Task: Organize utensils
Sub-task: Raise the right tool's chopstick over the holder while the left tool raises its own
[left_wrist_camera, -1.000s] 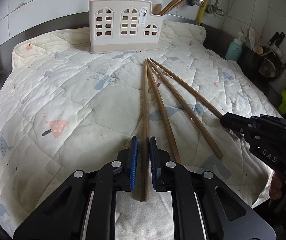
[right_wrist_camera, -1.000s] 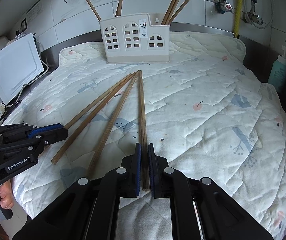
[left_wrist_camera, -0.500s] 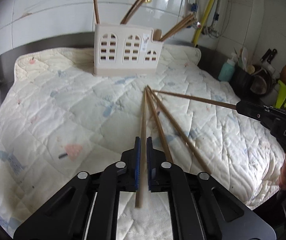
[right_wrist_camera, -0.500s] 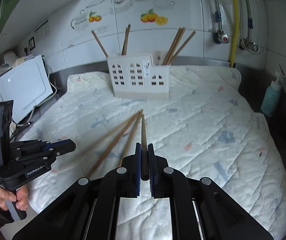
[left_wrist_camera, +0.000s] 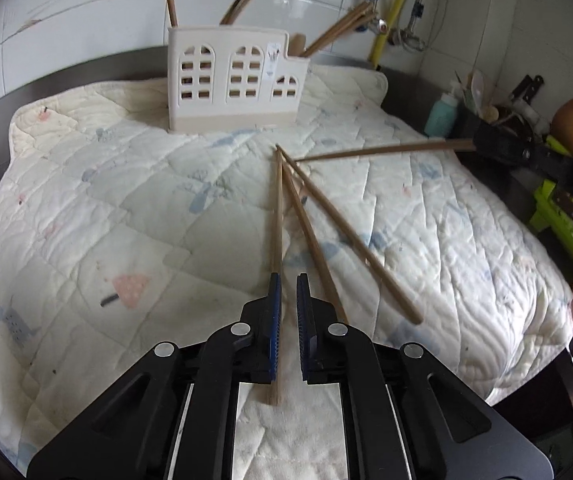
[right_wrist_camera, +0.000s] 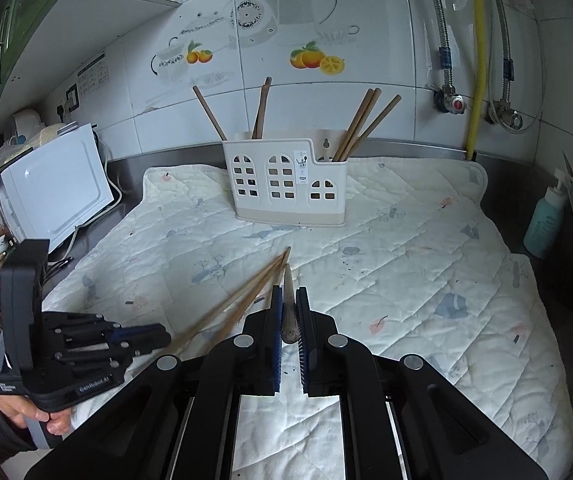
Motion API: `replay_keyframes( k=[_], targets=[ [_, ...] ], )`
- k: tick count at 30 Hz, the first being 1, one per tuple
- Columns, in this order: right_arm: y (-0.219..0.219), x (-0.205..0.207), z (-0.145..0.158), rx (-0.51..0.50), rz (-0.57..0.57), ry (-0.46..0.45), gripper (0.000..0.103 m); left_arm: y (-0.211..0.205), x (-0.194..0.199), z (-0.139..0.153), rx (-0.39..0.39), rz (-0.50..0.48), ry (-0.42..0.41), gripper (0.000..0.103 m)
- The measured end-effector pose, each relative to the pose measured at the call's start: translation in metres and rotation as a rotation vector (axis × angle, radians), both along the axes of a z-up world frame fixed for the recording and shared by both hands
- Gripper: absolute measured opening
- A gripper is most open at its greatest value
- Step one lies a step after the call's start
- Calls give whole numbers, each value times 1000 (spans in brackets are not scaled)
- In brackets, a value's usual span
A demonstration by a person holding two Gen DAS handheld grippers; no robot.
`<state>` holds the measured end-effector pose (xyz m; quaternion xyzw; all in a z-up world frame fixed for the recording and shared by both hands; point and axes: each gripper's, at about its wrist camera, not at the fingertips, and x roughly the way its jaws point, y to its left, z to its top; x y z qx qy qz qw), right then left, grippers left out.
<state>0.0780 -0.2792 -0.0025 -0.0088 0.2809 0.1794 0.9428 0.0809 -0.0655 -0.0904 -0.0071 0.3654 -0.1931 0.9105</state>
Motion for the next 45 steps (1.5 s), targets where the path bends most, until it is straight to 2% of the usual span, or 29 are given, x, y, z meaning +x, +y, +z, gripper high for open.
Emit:
replay_keyframes(
  k=[1, 3, 8, 11, 14, 17, 22, 31, 38, 45],
  targets=[
    [0, 0, 0, 1, 0, 0, 7, -1, 1, -5, 6, 1, 16, 8],
    [0, 0, 0, -3, 1, -3, 7, -1, 2, -11, 22, 4, 29, 17],
    [0, -1, 1, -6, 2, -9, 7, 0, 3, -18, 29, 21, 42, 21],
    [1, -1, 1, -8, 3, -10, 7, -3, 3, -19, 48, 16, 31, 20],
    [1, -1, 2, -8, 4, -11, 7, -2, 6, -18, 49, 34, 34, 8],
    [1, -2, 6, -8, 6, -20, 7, 2, 8, -15, 32, 48, 30, 6],
    [0, 0, 20, 0, 19, -45, 7, 4, 1, 15, 33, 57, -76, 5],
    [-1, 15, 60, 21, 49, -99, 7, 18, 13, 63, -28, 89, -230, 5],
    [7, 38, 93, 5, 77, -122, 7, 19, 31, 83, -31, 73, -246, 5],
    [12, 70, 141, -34, 83, -170, 7, 30, 49, 125, -46, 62, -290, 5]
  ],
)
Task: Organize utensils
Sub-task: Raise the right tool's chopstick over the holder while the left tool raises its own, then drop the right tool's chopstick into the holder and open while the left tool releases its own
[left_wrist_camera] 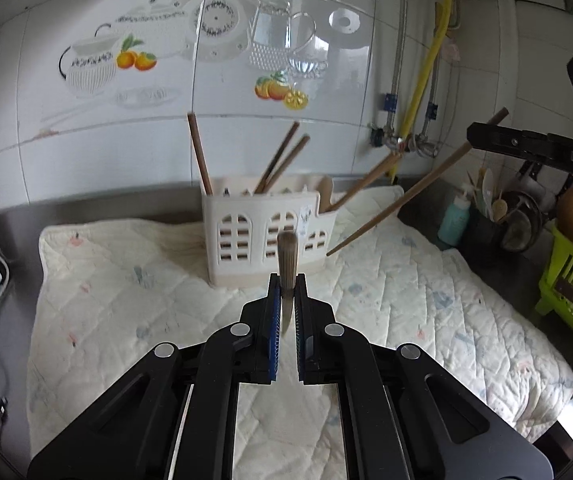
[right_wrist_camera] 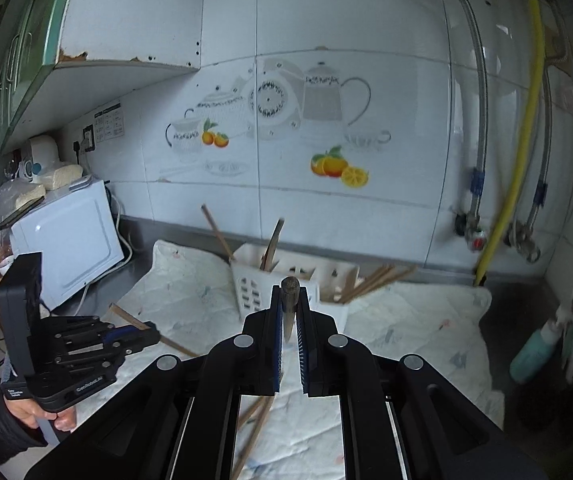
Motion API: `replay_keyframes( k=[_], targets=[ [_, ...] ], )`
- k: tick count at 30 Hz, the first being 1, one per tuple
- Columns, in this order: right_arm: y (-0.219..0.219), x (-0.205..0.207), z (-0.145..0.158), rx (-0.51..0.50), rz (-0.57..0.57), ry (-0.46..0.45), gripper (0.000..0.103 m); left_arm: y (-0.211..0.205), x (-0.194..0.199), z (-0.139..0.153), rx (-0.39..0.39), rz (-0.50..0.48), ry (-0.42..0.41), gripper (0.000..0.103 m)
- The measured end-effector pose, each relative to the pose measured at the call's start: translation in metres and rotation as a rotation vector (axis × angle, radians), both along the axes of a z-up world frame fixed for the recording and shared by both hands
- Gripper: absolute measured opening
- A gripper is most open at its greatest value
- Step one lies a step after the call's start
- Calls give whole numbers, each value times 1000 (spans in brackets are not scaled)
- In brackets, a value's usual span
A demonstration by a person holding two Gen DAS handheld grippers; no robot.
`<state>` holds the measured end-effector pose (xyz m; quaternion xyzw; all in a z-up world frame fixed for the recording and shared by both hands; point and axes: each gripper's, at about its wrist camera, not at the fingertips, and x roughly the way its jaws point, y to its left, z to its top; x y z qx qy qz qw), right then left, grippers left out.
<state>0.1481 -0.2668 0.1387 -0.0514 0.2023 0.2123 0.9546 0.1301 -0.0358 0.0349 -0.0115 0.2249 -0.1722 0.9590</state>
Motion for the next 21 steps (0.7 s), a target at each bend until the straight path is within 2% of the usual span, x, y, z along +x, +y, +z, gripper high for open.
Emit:
replay_keyframes(
  k=[6, 9, 16, 21],
  targets=[
    [5, 34, 37, -55, -44, -44, 7, 3, 15, 27, 17, -8, -26, 5],
    [6, 55, 44, -75, -78, -40, 7, 4, 21, 39, 18, -12, -40, 5],
    [15, 104, 17, -115, -86, 66, 7, 7, 32, 96, 11, 13, -173, 5],
    [18, 120, -5, -112, -79, 106, 7, -2, 50, 134, 50, 45, -279, 5]
  ],
)
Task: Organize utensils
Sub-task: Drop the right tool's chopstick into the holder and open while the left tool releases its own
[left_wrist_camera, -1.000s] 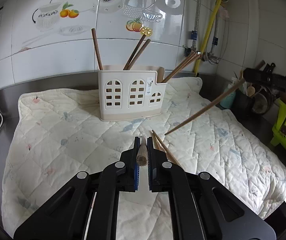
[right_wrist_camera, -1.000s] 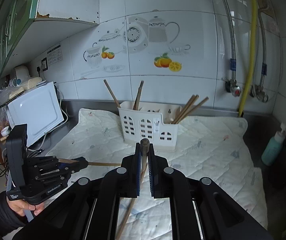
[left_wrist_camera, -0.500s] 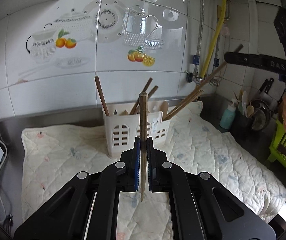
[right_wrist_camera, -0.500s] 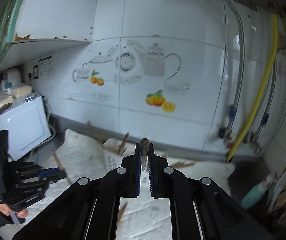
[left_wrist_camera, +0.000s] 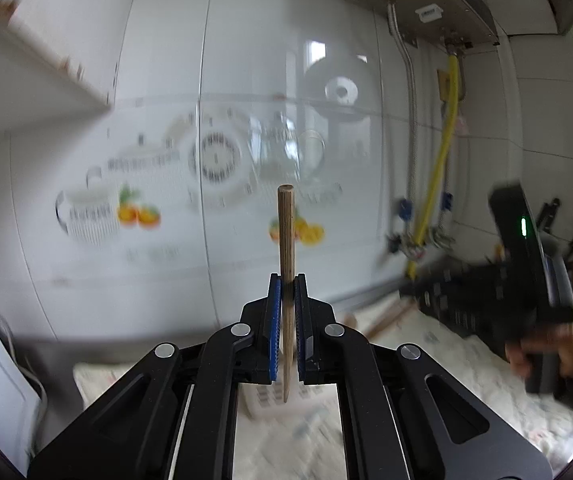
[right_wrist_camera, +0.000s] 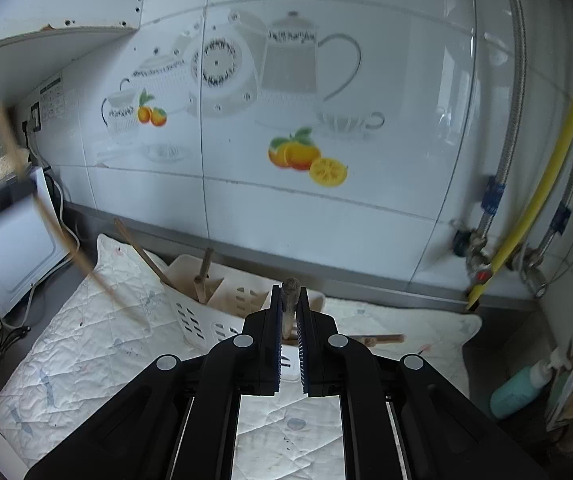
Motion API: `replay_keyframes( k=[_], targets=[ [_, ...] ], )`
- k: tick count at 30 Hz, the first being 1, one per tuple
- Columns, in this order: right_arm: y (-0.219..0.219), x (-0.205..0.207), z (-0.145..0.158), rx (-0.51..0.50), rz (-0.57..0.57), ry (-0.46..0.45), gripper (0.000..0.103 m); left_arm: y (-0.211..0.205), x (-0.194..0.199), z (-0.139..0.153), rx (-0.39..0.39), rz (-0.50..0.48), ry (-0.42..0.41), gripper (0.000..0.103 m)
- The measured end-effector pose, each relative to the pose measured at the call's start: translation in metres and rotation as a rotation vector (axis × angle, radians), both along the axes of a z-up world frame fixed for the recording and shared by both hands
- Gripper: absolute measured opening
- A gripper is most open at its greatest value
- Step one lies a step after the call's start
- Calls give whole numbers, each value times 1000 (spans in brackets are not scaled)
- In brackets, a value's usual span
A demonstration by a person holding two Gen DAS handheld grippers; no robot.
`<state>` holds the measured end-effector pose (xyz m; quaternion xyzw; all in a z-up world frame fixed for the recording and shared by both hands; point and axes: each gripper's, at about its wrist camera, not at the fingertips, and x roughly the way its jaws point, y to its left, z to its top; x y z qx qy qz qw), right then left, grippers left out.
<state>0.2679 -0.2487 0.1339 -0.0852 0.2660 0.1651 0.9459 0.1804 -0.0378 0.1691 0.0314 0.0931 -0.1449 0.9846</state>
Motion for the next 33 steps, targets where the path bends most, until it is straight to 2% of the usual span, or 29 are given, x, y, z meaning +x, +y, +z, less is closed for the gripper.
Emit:
replay_keyframes(
  k=[5, 9, 14, 22, 24, 25, 27, 28, 29, 31, 32, 33],
  targets=[
    [1, 10, -13, 1, 5, 23, 8, -8, 25, 22, 15, 38, -64, 5],
    [0, 14, -20, 8, 11, 33, 8, -16, 49, 20, 30, 66, -78, 5],
    [-2, 14, -27, 14, 20, 34, 8, -16, 80, -2, 6, 74, -7, 5],
    [-1, 14, -34, 14, 32, 40, 10, -11, 105, -37, -2, 66, 110, 6],
    [-2, 12, -32, 21, 27, 32, 22, -9, 106, -40, -6, 74, 113, 9],
    [-2, 11, -31, 24, 26, 27, 24, -8, 105, -41, -17, 67, 115, 10],
    [-3, 7, -28, 26, 21, 7, 25, -7, 104, -41, -18, 72, 115, 25],
    [-4, 5, -26, 27, 21, 4, 27, -6, 102, -41, -20, 76, 111, 47],
    [-5, 3, -24, 30, 20, -3, 31, -6, 99, -39, -26, 77, 99, 59],
    [-5, -6, -20, 20, 13, -30, 33, -5, 89, -36, -27, 76, 74, 61],
    [-6, -11, -18, 17, 9, -43, 39, -5, 84, -35, -28, 77, 67, 70],
    [-7, -15, -17, 18, 5, -52, 44, -4, 79, -33, -29, 78, 60, 75]
  ],
)
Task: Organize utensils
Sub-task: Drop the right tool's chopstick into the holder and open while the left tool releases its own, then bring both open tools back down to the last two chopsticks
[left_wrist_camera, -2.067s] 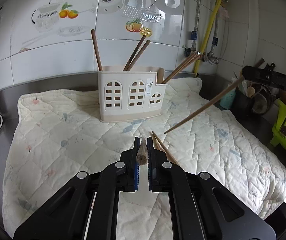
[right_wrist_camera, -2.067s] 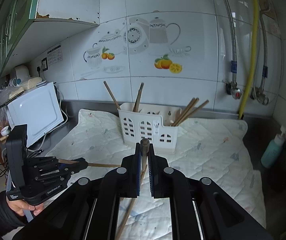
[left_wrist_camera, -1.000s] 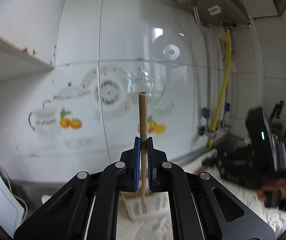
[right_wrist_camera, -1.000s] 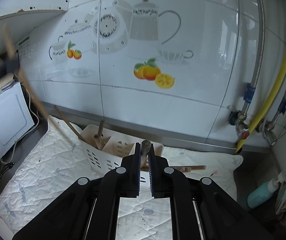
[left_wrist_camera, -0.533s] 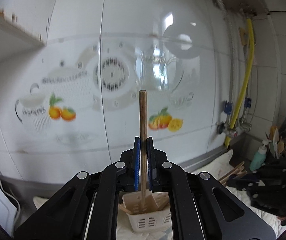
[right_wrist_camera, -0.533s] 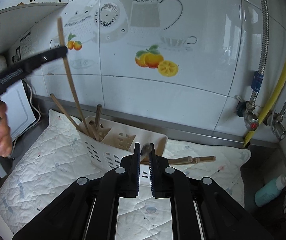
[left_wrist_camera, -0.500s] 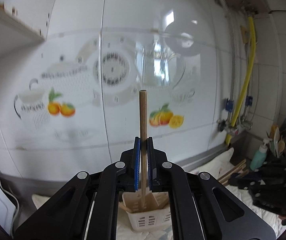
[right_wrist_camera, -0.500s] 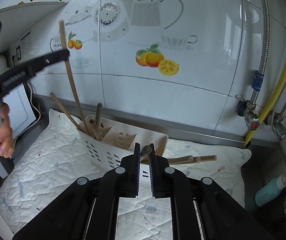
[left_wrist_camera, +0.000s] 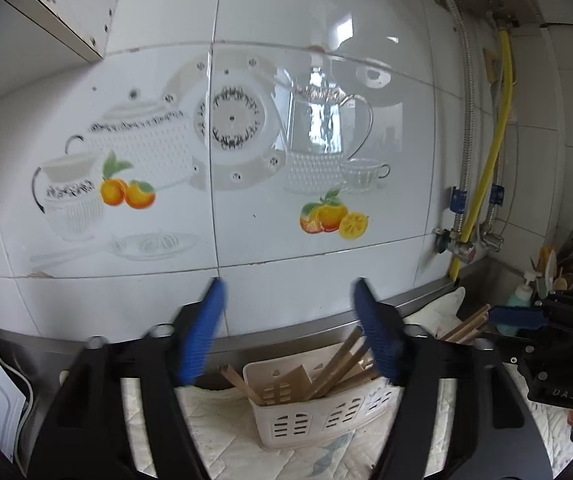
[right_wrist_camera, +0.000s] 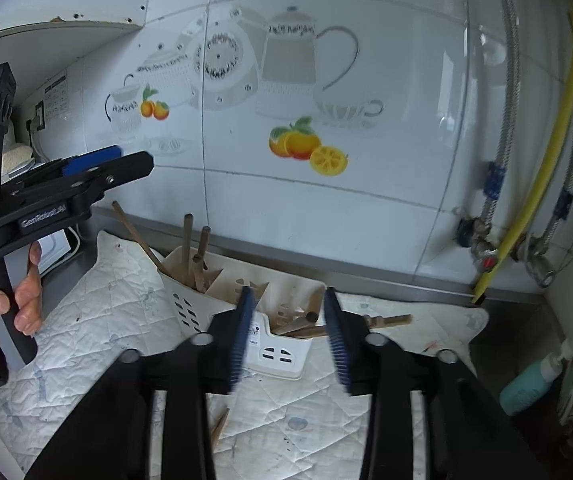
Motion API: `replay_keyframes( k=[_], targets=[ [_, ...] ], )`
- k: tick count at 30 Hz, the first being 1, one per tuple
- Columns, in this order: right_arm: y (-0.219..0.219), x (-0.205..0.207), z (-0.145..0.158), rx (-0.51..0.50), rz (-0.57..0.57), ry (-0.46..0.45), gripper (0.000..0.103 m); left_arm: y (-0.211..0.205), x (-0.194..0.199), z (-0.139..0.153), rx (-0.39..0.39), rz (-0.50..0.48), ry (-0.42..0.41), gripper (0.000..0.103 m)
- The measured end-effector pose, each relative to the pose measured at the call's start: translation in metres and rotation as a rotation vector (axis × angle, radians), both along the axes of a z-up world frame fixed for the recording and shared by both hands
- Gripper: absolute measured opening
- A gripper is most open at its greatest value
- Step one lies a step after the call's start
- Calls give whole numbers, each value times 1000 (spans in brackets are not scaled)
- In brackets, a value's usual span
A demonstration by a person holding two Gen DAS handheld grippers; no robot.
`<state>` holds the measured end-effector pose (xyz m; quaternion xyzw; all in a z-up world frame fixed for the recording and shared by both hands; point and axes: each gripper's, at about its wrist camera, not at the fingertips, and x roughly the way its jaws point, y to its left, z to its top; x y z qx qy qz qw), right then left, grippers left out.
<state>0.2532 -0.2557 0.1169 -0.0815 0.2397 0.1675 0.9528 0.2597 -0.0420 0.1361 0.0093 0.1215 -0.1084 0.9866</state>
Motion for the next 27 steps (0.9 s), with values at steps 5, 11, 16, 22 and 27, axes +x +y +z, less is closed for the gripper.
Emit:
replay_keyframes(
  k=[5, 11, 16, 22, 27],
  targets=[
    [-9, -33, -1, 17, -19, -28, 50, 9, -36, 1, -10, 30, -33, 98],
    [-15, -84, -27, 23, -40, -31, 65, 25, -89, -22, -31, 32, 6, 98],
    [-17, -120, -65, 52, -44, 18, 67, 38, -131, -58, -22, 82, 59, 98],
    [-14, -156, -115, 86, -63, 98, 67, 55, -169, -95, -41, 152, 110, 98],
    [-1, -182, -152, 89, -82, 132, 68, 64, -188, -119, -72, 200, 163, 98]
  ],
)
